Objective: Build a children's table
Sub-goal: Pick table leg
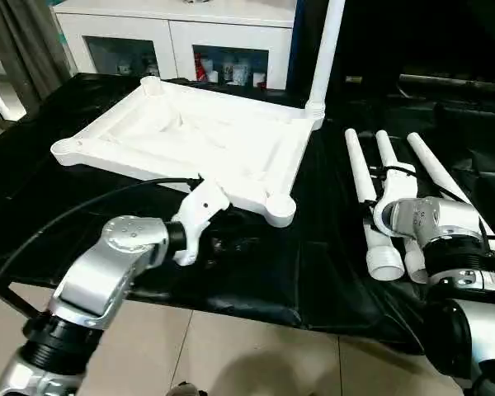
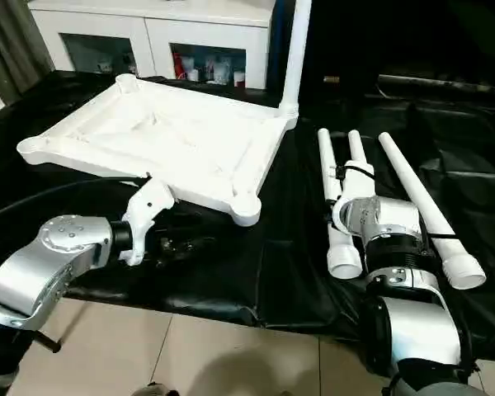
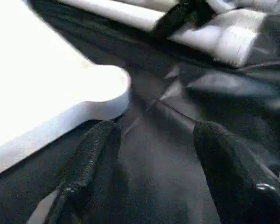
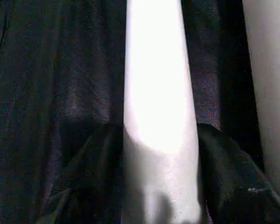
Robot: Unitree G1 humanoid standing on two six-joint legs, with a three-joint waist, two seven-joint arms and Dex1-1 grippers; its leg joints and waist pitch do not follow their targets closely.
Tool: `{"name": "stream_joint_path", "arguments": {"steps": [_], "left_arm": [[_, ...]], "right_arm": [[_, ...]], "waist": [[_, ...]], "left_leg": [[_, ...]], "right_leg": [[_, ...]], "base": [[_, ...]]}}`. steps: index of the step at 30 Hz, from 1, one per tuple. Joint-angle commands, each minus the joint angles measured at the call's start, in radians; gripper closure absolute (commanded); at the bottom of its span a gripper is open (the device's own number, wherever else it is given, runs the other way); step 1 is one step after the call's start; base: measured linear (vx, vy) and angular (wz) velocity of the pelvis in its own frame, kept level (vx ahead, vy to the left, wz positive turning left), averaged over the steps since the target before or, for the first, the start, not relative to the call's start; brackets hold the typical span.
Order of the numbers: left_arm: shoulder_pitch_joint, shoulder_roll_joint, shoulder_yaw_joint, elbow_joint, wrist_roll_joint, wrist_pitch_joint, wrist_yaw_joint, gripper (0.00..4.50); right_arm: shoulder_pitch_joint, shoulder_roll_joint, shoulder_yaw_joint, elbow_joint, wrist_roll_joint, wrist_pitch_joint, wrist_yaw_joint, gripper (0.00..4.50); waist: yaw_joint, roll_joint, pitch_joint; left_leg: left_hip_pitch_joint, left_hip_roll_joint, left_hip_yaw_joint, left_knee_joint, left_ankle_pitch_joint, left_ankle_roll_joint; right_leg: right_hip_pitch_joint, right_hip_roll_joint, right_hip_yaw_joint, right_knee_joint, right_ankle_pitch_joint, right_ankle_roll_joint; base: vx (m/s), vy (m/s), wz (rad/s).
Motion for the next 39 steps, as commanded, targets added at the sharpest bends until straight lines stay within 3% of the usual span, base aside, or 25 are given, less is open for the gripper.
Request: {"name": "stream_joint_path", "arguments": {"steps": [1,4,6,7,10,12,14,15,16,17,18,19,20,21,22,23,27,30,32,34,35,39], "left_arm": [[-0.029,-0.004,0.000,0.023,0.054,-0.007,0.056,1.25],[-0.032,-0.013,-0.001,0.039,0.084,-0.033,0.093,1.01],[-0.044,-0.065,0.048,0.074,0.090,-0.075,0.177,0.89],[-0.044,-0.065,0.048,0.074,0.090,-0.075,0.177,0.86],[-0.080,-0.114,0.094,0.113,0.087,-0.059,0.264,0.56],[-0.126,-0.166,0.155,0.141,0.022,0.018,0.287,0.45],[-0.128,-0.170,0.160,0.141,0.014,0.025,0.285,0.25],[-0.137,-0.190,0.184,0.140,-0.023,0.056,0.276,0.15],[-0.145,-0.207,0.200,0.137,-0.049,0.073,0.275,0.09],[-0.158,-0.232,0.226,0.132,-0.088,0.101,0.274,0.09],[-0.182,-0.273,0.266,0.131,-0.153,0.137,0.276,0.07],[-0.195,-0.288,0.282,0.135,-0.176,0.148,0.280,0.03],[-0.265,-0.347,0.347,0.170,-0.271,0.183,0.292,0.01],[-0.303,-0.369,0.371,0.195,-0.306,0.184,0.293,0.00],[-0.313,-0.374,0.377,0.202,-0.312,0.184,0.295,0.00],[-0.364,-0.396,0.402,0.238,-0.330,0.188,0.305,0.00],[-0.429,-0.429,0.450,0.302,-0.358,0.197,0.343,0.00],[-0.460,-0.450,0.486,0.336,-0.385,0.218,0.368,0.00],[-0.469,-0.455,0.493,0.346,-0.390,0.226,0.377,0.00],[-0.480,-0.460,0.505,0.364,-0.411,0.238,0.389,0.00],[-0.484,-0.458,0.502,0.373,-0.412,0.238,0.395,0.00],[-0.486,-0.455,0.500,0.386,-0.402,0.244,0.411,0.00]], "right_arm": [[0.000,0.012,-0.019,-0.022,0.010,0.001,-0.012,2.26],[0.006,0.017,-0.026,-0.031,0.017,-0.003,-0.017,2.50],[0.023,0.037,-0.058,-0.080,0.042,-0.030,-0.042,2.63],[0.023,0.037,-0.058,-0.080,0.042,-0.030,-0.042,2.65],[0.056,0.062,-0.079,-0.170,0.063,-0.135,-0.038,2.68],[0.098,0.087,-0.084,-0.272,0.076,-0.293,-0.018,2.68],[0.100,0.091,-0.086,-0.279,0.079,-0.300,-0.017,2.68],[0.109,0.104,-0.099,-0.311,0.092,-0.327,-0.017,2.68],[0.115,0.112,-0.100,-0.334,0.102,-0.343,-0.002,2.68],[0.124,0.125,-0.101,-0.372,0.118,-0.367,0.022,2.68],[0.143,0.141,-0.094,-0.430,0.142,-0.403,0.074,2.68],[0.150,0.145,-0.087,-0.449,0.150,-0.413,0.098,2.68],[0.187,0.157,-0.044,-0.536,0.196,-0.444,0.227,2.69],[0.207,0.158,-0.015,-0.576,0.221,-0.444,0.299,2.69],[0.212,0.157,-0.007,-0.586,0.226,-0.444,0.316,2.69],[0.239,0.153,0.036,-0.634,0.252,-0.447,0.397,2.69],[0.274,0.150,0.097,-0.691,0.284,-0.446,0.477,2.69],[0.294,0.155,0.127,-0.719,0.280,-0.449,0.507,2.69],[0.301,0.157,0.139,-0.730,0.276,-0.451,0.517,2.69],[0.315,0.156,0.175,-0.746,0.260,-0.462,0.536,2.69],[0.325,0.153,0.199,-0.756,0.257,-0.470,0.549,2.69],[0.327,0.152,0.213,-0.764,0.263,-0.468,0.560,2.69]], "waist": [[0.004,0.002,-0.078],[0.003,0.002,-0.078],[0.003,0.007,-0.080],[0.003,0.005,-0.080],[0.006,0.003,-0.081],[0.009,0.005,-0.085],[0.011,0.003,-0.087],[0.009,0.001,-0.083],[0.011,0.003,-0.087],[0.008,-0.012,-0.086],[0.014,-0.003,-0.088],[0.017,-0.003,-0.089],[0.015,-0.017,-0.087],[0.025,-0.015,-0.087],[0.027,-0.013,-0.085],[0.028,-0.014,-0.083],[0.030,-0.017,-0.079],[0.032,-0.009,-0.081],[0.033,-0.012,-0.083],[0.034,-0.006,-0.083],[0.035,-0.011,-0.083],[0.036,-0.014,-0.081]], "left_leg": [[0.011,0.007,0.000,-0.063,-0.190,-0.044],[0.009,0.006,-0.001,-0.063,-0.190,-0.045],[0.010,0.006,0.000,-0.061,-0.186,-0.048],[0.009,0.006,0.000,-0.061,-0.184,-0.047],[0.007,0.006,0.002,-0.061,-0.181,-0.040],[0.010,0.006,0.003,-0.057,-0.174,-0.039],[0.009,0.007,-0.001,-0.059,-0.147,-0.024],[0.006,0.006,0.002,-0.058,-0.147,-0.018],[0.006,0.006,0.002,-0.056,-0.138,-0.014],[0.004,0.006,0.005,-0.056,-0.131,-0.007],[0.003,0.007,0.003,-0.054,-0.113,0.004],[0.002,0.006,0.004,-0.052,-0.104,0.019],[0.000,0.006,0.007,-0.052,-0.105,0.028],[0.001,0.005,0.008,-0.050,-0.117,0.043],[0.002,0.005,0.008,-0.049,-0.125,0.053],[-0.003,0.008,0.002,-0.054,-0.125,0.060],[-0.004,0.006,0.003,-0.053,-0.114,0.062],[-0.003,0.006,0.002,-0.052,-0.111,0.057],[-0.004,0.007,0.000,-0.052,-0.111,0.051],[-0.003,0.008,-0.002,-0.053,-0.114,0.049],[-0.004,0.008,-0.002,-0.054,-0.120,0.047],[-0.005,0.009,-0.003,-0.055,-0.120,0.049]], "right_leg": [[0.054,-0.043,0.046,-0.073,-0.174,-0.173],[0.055,-0.043,0.045,-0.076,-0.181,-0.162],[0.054,-0.042,0.046,-0.075,-0.161,-0.163],[0.055,-0.041,0.047,-0.075,-0.151,-0.162],[0.055,-0.043,0.046,-0.076,-0.135,-0.163],[0.053,-0.046,0.047,-0.073,-0.130,-0.162],[0.055,-0.042,0.044,-0.070,-0.113,-0.170],[0.054,-0.041,0.045,-0.069,-0.111,-0.176],[0.055,-0.041,0.045,-0.069,-0.102,-0.177],[0.056,-0.041,0.046,-0.067,-0.090,-0.180],[0.055,-0.044,0.046,-0.065,-0.073,-0.187],[0.056,-0.045,0.046,-0.064,-0.054,-0.194],[0.057,-0.042,0.046,-0.065,-0.051,-0.200],[0.058,-0.047,0.045,-0.070,-0.072,-0.203],[0.056,-0.046,0.045,-0.073,-0.086,-0.202],[0.060,-0.046,0.042,-0.074,-0.110,-0.193],[0.060,-0.045,0.045,-0.079,-0.128,-0.181],[0.057,-0.045,0.044,-0.081,-0.138,-0.177],[0.060,-0.046,0.044,-0.080,-0.131,-0.179],[0.058,-0.046,0.043,-0.078,-0.125,-0.182],[0.060,-0.047,0.043,-0.080,-0.129,-0.180],[0.059,-0.047,0.044,-0.080,-0.131,-0.178]], "base": [[0.000,0.000,0.00],[0.000,0.000,0.00],[0.000,0.000,0.00],[0.000,0.000,0.00],[0.000,0.000,0.00],[0.000,0.000,0.00],[0.000,0.000,0.00],[0.000,0.000,0.00],[0.000,0.000,0.00],[0.000,0.000,0.00],[0.000,0.000,0.00],[0.000,0.000,0.00],[0.000,0.000,0.00],[0.000,0.000,0.00],[0.000,0.000,0.00],[0.000,0.000,0.00],[0.000,0.000,0.00],[0.000,0.000,0.00],[0.000,0.000,0.00],[0.000,0.000,0.00],[0.000,0.000,0.00],[0.000,0.000,0.00]]}}
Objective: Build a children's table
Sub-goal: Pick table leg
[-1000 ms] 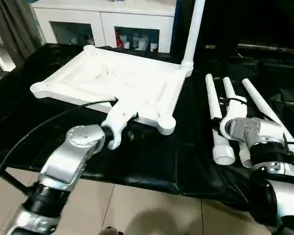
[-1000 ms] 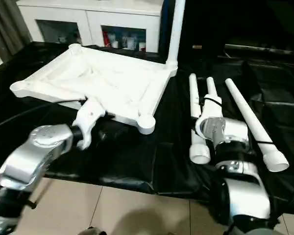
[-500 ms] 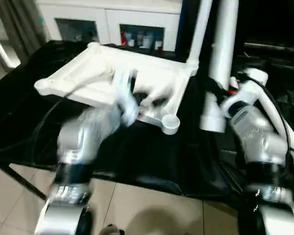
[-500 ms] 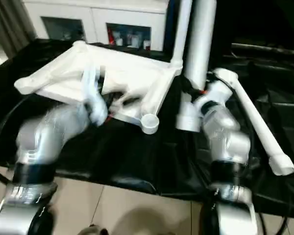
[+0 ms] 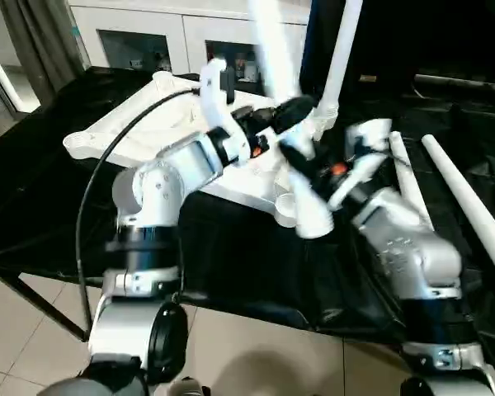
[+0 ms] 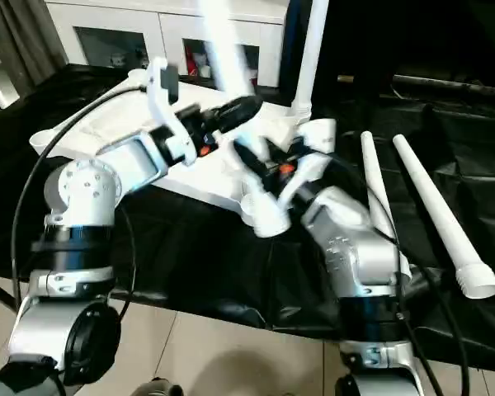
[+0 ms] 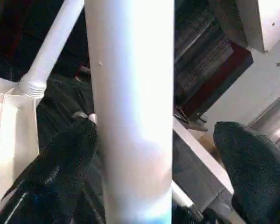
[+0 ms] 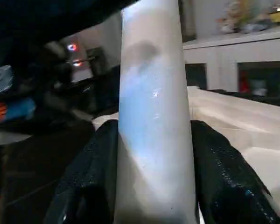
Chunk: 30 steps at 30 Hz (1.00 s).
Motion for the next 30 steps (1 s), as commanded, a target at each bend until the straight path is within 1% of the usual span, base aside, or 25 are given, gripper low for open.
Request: {"name": "stream_joint_path", "arguments": {"steps": [1,3,4,6,7,8,9,10,12,15,19,20,21,23,24,25,26,29,30], "left_arm": [[-0.009,0.004,-0.002,0.016,0.005,0.010,0.017,0.00],[-0.009,0.002,-0.001,0.017,0.013,0.008,0.021,0.29],[-0.008,0.002,-0.001,0.015,0.013,0.008,0.021,0.36],[-0.006,0.005,-0.007,0.011,0.014,0.009,0.026,0.49],[-0.006,0.006,-0.008,0.010,0.014,0.009,0.028,0.49],[-0.004,0.008,-0.009,0.008,0.013,0.009,0.034,0.75],[-0.004,0.008,-0.007,0.009,0.011,0.007,0.040,0.81],[-0.005,0.010,-0.007,0.011,0.013,0.005,0.044,0.84],[-0.006,0.013,-0.004,0.018,0.014,0.002,0.051,0.86],[-0.011,0.017,-0.001,0.028,0.014,-0.003,0.054,1.25],[-0.012,0.021,0.000,0.031,0.014,-0.006,0.057,1.28],[-0.013,0.024,-0.002,0.032,0.016,-0.006,0.057,1.56],[-0.013,0.025,-0.003,0.033,0.015,-0.006,0.056,1.63],[-0.013,0.025,-0.005,0.034,0.013,-0.006,0.056,1.65],[-0.012,0.025,-0.009,0.033,0.011,-0.006,0.056,1.88],[-0.013,0.025,-0.011,0.034,0.010,-0.007,0.056,1.88],[-0.013,0.025,-0.011,0.034,0.009,-0.008,0.056,2.02],[-0.016,0.024,-0.014,0.035,0.008,-0.012,0.054,2.16],[-0.017,0.025,-0.016,0.033,0.007,-0.012,0.052,2.32]], "right_arm": [[0.002,-0.005,0.003,-0.030,-0.003,-0.017,0.012,2.69],[-0.003,-0.006,0.016,-0.019,-0.014,-0.025,0.017,2.69],[-0.004,-0.006,0.018,-0.018,-0.016,-0.026,0.018,2.69],[-0.009,-0.005,0.026,-0.011,-0.019,-0.032,0.022,2.69],[-0.009,-0.005,0.027,-0.011,-0.019,-0.033,0.022,2.69],[-0.011,-0.005,0.032,-0.007,-0.018,-0.036,0.020,2.69],[-0.012,-0.005,0.035,-0.003,-0.019,-0.038,0.019,2.69],[-0.014,-0.004,0.036,0.001,-0.020,-0.039,0.018,2.69],[-0.016,-0.004,0.037,0.008,-0.022,-0.038,0.017,2.69],[-0.020,-0.006,0.039,0.016,-0.023,-0.039,0.017,2.69],[-0.023,-0.007,0.042,0.023,-0.028,-0.042,0.021,2.69],[-0.025,-0.007,0.043,0.026,-0.030,-0.042,0.022,2.69],[-0.026,-0.007,0.045,0.027,-0.031,-0.043,0.023,2.69],[-0.028,-0.007,0.045,0.029,-0.031,-0.045,0.023,2.69],[-0.028,-0.007,0.045,0.031,-0.030,-0.045,0.023,2.69],[-0.029,-0.007,0.045,0.032,-0.030,-0.045,0.022,2.69],[-0.029,-0.007,0.045,0.032,-0.030,-0.044,0.022,2.69],[-0.030,-0.011,0.048,0.037,-0.032,-0.045,0.020,2.69],[-0.031,-0.013,0.048,0.039,-0.034,-0.045,0.020,2.69]], "waist": [[0.005,-0.013,-0.082],[0.010,-0.016,-0.083],[0.010,-0.015,-0.083],[0.013,-0.020,-0.082],[0.013,-0.020,-0.082],[0.015,-0.022,-0.082],[0.016,-0.022,-0.082],[0.018,-0.020,-0.082],[0.021,-0.021,-0.082],[0.022,-0.020,-0.082],[0.024,-0.019,-0.082],[0.023,-0.019,-0.082],[0.023,-0.017,-0.082],[0.023,-0.017,-0.083],[0.023,-0.017,-0.082],[0.023,-0.016,-0.082],[0.023,-0.016,-0.082],[0.023,-0.018,-0.082],[0.023,-0.016,-0.082]], "left_leg": [[0.008,0.008,-0.001,-0.060,-0.124,0.044],[0.007,0.009,-0.001,-0.060,-0.122,0.042],[0.008,0.009,-0.001,-0.060,-0.120,0.042],[0.007,0.009,-0.001,-0.060,-0.117,0.040],[0.007,0.009,-0.001,-0.060,-0.117,0.040],[0.007,0.009,0.000,-0.060,-0.115,0.041],[0.007,0.010,0.000,-0.060,-0.116,0.041],[0.009,0.011,0.000,-0.060,-0.119,0.040],[0.009,0.011,0.000,-0.061,-0.119,0.038],[0.008,0.011,-0.001,-0.061,-0.120,0.035],[0.007,0.011,-0.002,-0.062,-0.120,0.031],[0.007,0.011,-0.002,-0.062,-0.120,0.031],[0.007,0.011,-0.002,-0.062,-0.119,0.030],[0.007,0.010,-0.002,-0.062,-0.119,0.029],[0.007,0.010,-0.002,-0.062,-0.121,0.030],[0.007,0.010,-0.002,-0.062,-0.121,0.029],[0.008,0.010,-0.002,-0.062,-0.121,0.029],[0.008,0.010,-0.001,-0.062,-0.125,0.029],[0.008,0.010,-0.002,-0.062,-0.124,0.028]], "right_leg": [[0.065,-0.046,0.045,-0.079,-0.136,-0.177],[0.066,-0.049,0.046,-0.079,-0.148,-0.170],[0.064,-0.048,0.046,-0.079,-0.147,-0.170],[0.065,-0.050,0.046,-0.079,-0.150,-0.166],[0.065,-0.050,0.046,-0.079,-0.150,-0.166],[0.064,-0.050,0.047,-0.079,-0.151,-0.163],[0.064,-0.050,0.047,-0.079,-0.155,-0.162],[0.062,-0.051,0.047,-0.080,-0.162,-0.160],[0.062,-0.050,0.047,-0.079,-0.162,-0.157],[0.062,-0.051,0.047,-0.079,-0.159,-0.155],[0.062,-0.051,0.047,-0.078,-0.152,-0.156],[0.063,-0.050,0.047,-0.078,-0.148,-0.156],[0.063,-0.051,0.047,-0.077,-0.145,-0.156],[0.063,-0.050,0.047,-0.077,-0.140,-0.157],[0.063,-0.050,0.047,-0.078,-0.142,-0.157],[0.063,-0.051,0.047,-0.077,-0.144,-0.157],[0.063,-0.050,0.047,-0.078,-0.143,-0.158],[0.063,-0.051,0.047,-0.078,-0.146,-0.158],[0.063,-0.050,0.047,-0.078,-0.146,-0.158]], "base": [[0.000,0.000,0.00],[0.000,0.000,0.00],[0.000,0.000,0.00],[0.000,0.000,0.00],[0.000,0.000,0.00],[0.000,0.000,0.00],[0.000,0.000,0.00],[0.000,0.000,0.00],[0.000,0.000,0.00],[0.000,0.000,0.00],[0.000,0.000,0.00],[0.000,0.000,0.00],[0.000,0.000,0.00],[0.000,0.000,0.00],[0.000,0.000,0.00],[0.000,0.000,0.00],[0.000,0.000,0.00],[0.000,0.000,0.00],[0.000,0.000,0.00]]}}
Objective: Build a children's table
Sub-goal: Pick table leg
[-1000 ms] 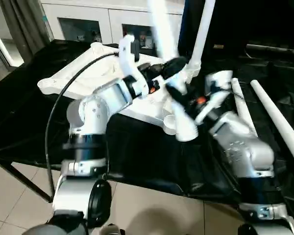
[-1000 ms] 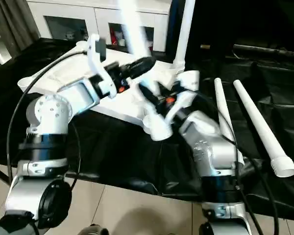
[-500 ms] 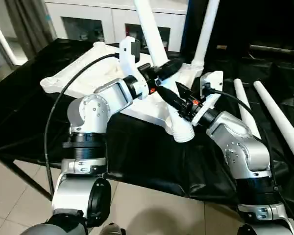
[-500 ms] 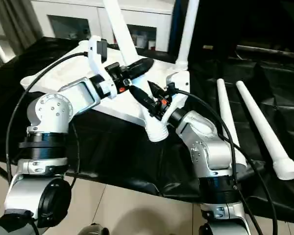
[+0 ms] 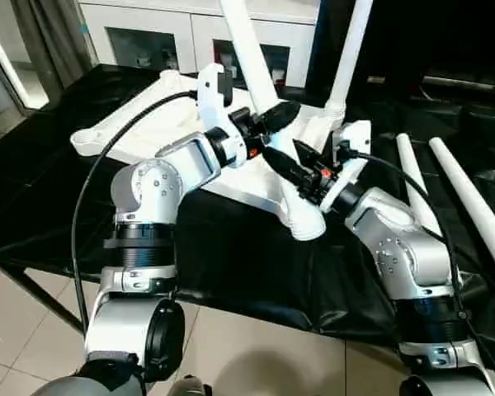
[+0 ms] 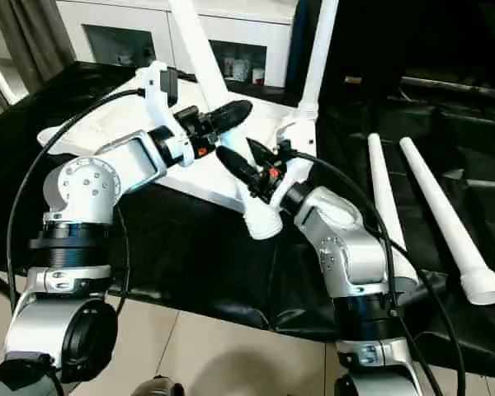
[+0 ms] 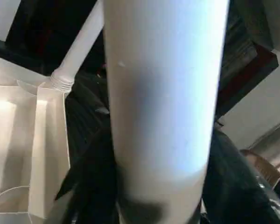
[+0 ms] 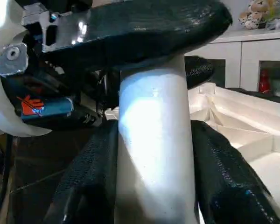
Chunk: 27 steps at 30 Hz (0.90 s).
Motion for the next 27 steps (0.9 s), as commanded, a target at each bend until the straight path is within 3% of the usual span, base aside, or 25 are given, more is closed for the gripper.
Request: {"name": "stream_joint_path", "arguments": {"steps": [1,4,5,7,14,21,22,27], "left_arm": [[-0.018,0.006,-0.011,0.004,0.004,-0.008,0.006,2.44],[-0.020,0.010,-0.015,-0.002,0.002,-0.007,-0.002,2.59],[-0.020,0.013,-0.023,-0.005,0.004,-0.010,-0.011,2.65],[-0.019,0.015,-0.026,-0.006,0.005,-0.011,-0.015,2.65],[-0.035,0.058,-0.055,-0.006,0.014,-0.006,-0.062,2.66],[-0.053,0.099,-0.084,-0.004,0.005,0.006,-0.125,2.66],[-0.060,0.113,-0.094,-0.009,-0.005,0.013,-0.158,2.66],[-0.058,0.139,-0.136,-0.029,-0.005,0.015,-0.226,2.66]], "right_arm": [[-0.021,-0.010,0.002,0.011,-0.010,-0.015,0.003,2.69],[-0.028,-0.007,-0.007,0.020,-0.002,-0.004,-0.002,2.69],[-0.031,-0.006,-0.016,0.025,0.017,0.012,0.005,2.13],[-0.033,-0.007,-0.019,0.028,0.025,0.019,0.009,2.13],[-0.072,-0.090,-0.016,0.042,0.068,0.105,0.118,1.42],[-0.114,-0.185,-0.039,0.057,0.138,0.214,0.217,1.23],[-0.127,-0.229,-0.029,0.065,0.155,0.269,0.272,1.23],[-0.141,-0.274,0.011,0.082,0.148,0.305,0.347,1.23]], "waist": [[0.001,-0.015,-0.083],[0.001,-0.013,-0.083],[0.001,-0.016,-0.083],[0.001,-0.015,-0.083],[0.004,-0.016,-0.083],[0.007,-0.019,-0.085],[0.007,-0.022,-0.084],[0.011,-0.022,-0.087]], "left_leg": [[0.009,0.010,-0.001,-0.062,-0.123,0.029],[0.008,0.010,-0.002,-0.062,-0.125,0.028],[0.009,0.011,-0.001,-0.062,-0.129,0.028],[0.009,0.011,-0.002,-0.062,-0.125,0.029],[0.009,0.011,-0.001,-0.061,-0.117,0.032],[0.009,0.011,0.000,-0.057,-0.098,0.041],[0.008,0.009,0.001,-0.057,-0.094,0.044],[0.007,0.010,0.002,-0.053,-0.076,0.050]], "right_leg": [[0.063,-0.050,0.047,-0.078,-0.144,-0.159],[0.063,-0.051,0.047,-0.077,-0.148,-0.160],[0.063,-0.050,0.047,-0.078,-0.146,-0.160],[0.063,-0.050,0.047,-0.077,-0.141,-0.163],[0.065,-0.050,0.047,-0.076,-0.134,-0.164],[0.066,-0.050,0.048,-0.071,-0.117,-0.176],[0.068,-0.048,0.047,-0.071,-0.111,-0.181],[0.067,-0.051,0.046,-0.066,-0.090,-0.196]], "base": [[0.000,0.000,0.00],[0.000,0.000,0.00],[0.000,0.000,0.00],[0.000,0.000,0.00],[0.000,0.000,0.00],[0.000,0.000,0.00],[0.000,0.000,0.00],[0.000,0.000,0.00]]}}
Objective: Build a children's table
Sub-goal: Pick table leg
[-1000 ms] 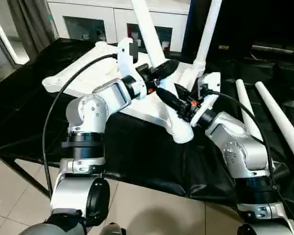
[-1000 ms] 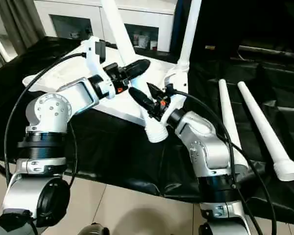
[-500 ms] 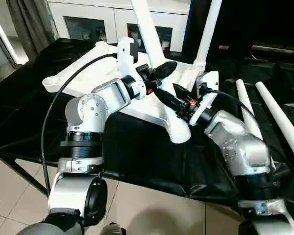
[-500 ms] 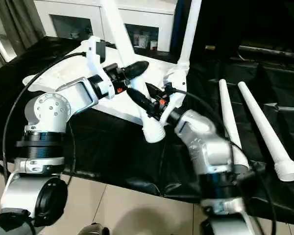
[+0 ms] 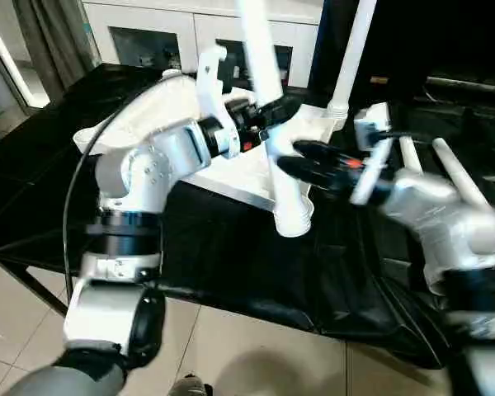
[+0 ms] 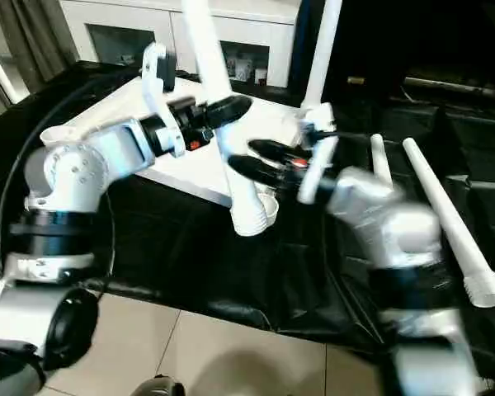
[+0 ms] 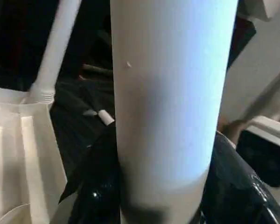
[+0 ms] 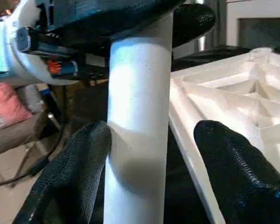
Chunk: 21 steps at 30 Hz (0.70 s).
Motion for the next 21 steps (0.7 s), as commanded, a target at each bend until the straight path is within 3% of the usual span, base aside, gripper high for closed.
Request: {"name": "stream_joint_path", "arguments": {"steps": [1,6,10,13,14,16,18,21], "left_arm": [[-0.009,0.013,-0.038,-0.035,-0.003,0.009,-0.052,2.66],[0.020,0.053,-0.138,-0.105,0.027,-0.024,-0.151,2.66],[0.022,0.054,-0.144,-0.119,0.015,-0.038,-0.185,2.66],[0.011,0.044,-0.090,-0.111,-0.052,-0.014,-0.213,2.66],[0.003,0.038,-0.033,-0.095,-0.118,0.016,-0.231,2.66],[-0.001,0.036,0.015,-0.076,-0.174,0.047,-0.244,2.66],[-0.001,0.036,0.047,-0.057,-0.213,0.068,-0.256,2.66],[0.007,0.042,0.070,-0.046,-0.247,0.086,-0.283,2.66]], "right_arm": [[-0.014,-0.015,0.038,0.003,-0.004,0.022,0.039,1.23],[-0.018,-0.025,0.091,0.014,-0.016,0.046,0.073,1.23],[-0.022,-0.031,0.103,0.010,-0.017,0.055,0.089,1.23],[-0.030,-0.032,0.093,0.010,-0.002,0.064,0.098,1.23],[-0.033,-0.035,0.087,0.006,0.007,0.070,0.102,1.23],[-0.030,-0.036,0.082,0.004,0.013,0.070,0.102,1.23],[-0.025,-0.034,0.074,-0.002,0.022,0.076,0.099,1.23],[-0.011,-0.035,0.068,-0.022,0.029,0.084,0.099,1.23]], "waist": [[0.005,-0.022,-0.087],[0.003,-0.029,-0.085],[0.004,-0.028,-0.084],[0.006,-0.031,-0.085],[0.006,-0.033,-0.085],[0.004,-0.032,-0.084],[0.005,-0.026,-0.085],[0.005,-0.027,-0.086]], "left_leg": [[0.007,0.010,0.001,-0.054,-0.075,0.051],[0.009,0.014,0.002,-0.055,-0.081,0.045],[0.008,0.014,0.002,-0.056,-0.085,0.035],[0.008,0.013,0.003,-0.055,-0.083,0.033],[0.007,0.012,0.003,-0.054,-0.083,0.034],[0.007,0.011,0.002,-0.054,-0.082,0.037],[0.010,0.011,0.002,-0.054,-0.089,0.038],[0.012,0.013,0.001,-0.055,-0.094,0.034]], "right_leg": [[0.068,-0.051,0.046,-0.067,-0.091,-0.197],[0.066,-0.053,0.047,-0.066,-0.111,-0.203],[0.066,-0.054,0.048,-0.067,-0.126,-0.195],[0.067,-0.055,0.048,-0.064,-0.125,-0.197],[0.068,-0.054,0.047,-0.064,-0.121,-0.203],[0.066,-0.052,0.046,-0.063,-0.112,-0.207],[0.064,-0.051,0.047,-0.064,-0.114,-0.209],[0.064,-0.050,0.047,-0.062,-0.100,-0.211]], "base": [[0.000,0.000,0.00],[0.000,0.000,0.00],[0.000,0.000,0.00],[0.000,0.000,0.00],[0.000,0.000,0.00],[0.000,0.000,0.00],[0.000,0.000,0.00],[0.000,0.000,0.00]]}}
